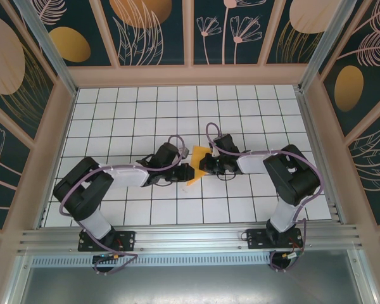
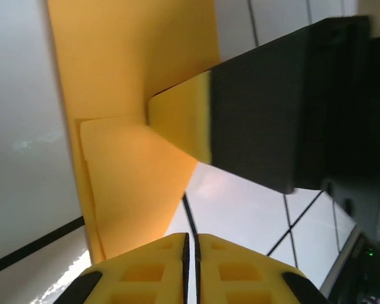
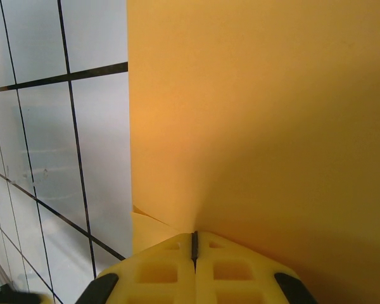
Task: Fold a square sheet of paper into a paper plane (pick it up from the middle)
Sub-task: Third fold the triangle at the center of the table.
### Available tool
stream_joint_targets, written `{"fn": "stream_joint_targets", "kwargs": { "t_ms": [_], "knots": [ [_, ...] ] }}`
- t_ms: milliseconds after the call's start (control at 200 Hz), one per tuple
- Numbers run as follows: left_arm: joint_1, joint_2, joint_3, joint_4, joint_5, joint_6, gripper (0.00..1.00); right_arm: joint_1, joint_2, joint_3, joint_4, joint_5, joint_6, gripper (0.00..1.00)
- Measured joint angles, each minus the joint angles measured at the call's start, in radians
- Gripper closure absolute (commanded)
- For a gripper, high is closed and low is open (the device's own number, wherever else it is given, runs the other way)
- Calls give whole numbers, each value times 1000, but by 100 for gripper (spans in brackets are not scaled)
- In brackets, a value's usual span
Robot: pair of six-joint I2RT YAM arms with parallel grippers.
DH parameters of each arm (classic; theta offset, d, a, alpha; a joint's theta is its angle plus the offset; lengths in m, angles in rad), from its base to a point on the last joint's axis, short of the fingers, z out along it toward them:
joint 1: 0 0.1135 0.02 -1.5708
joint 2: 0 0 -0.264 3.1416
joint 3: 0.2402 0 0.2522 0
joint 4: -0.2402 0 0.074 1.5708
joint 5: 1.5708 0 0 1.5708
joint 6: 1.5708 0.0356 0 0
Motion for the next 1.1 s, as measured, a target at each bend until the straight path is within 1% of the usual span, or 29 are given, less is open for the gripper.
{"fn": "stream_joint_targets", "kwargs": {
  "t_ms": [125, 260, 380, 540, 676, 876, 1101],
  "knots": [
    [0, 70, 0, 0, -7, 0, 91, 0, 0, 1, -3, 0, 0, 94],
    [3, 72, 2, 0, -10, 1, 93, 0, -14, 2, -24, 5, -4, 92],
    [3, 72, 2, 0, -11, 2, 93, 0, -70, 0, -54, 9, -7, 92],
    [3, 72, 2, 0, -11, 4, 94, 23, -142, -14, -36, -13, -6, 92],
    [3, 72, 5, -5, -12, 5, 94, 55, -133, -50, -14, -37, 5, 93],
    [3, 72, 10, -16, -16, 6, 94, 58, -60, -87, 25, -53, 26, 94],
    [3, 74, 12, -19, -19, 23, 97, 2, -52, -112, 77, -89, 39, 94]
  ]
}}
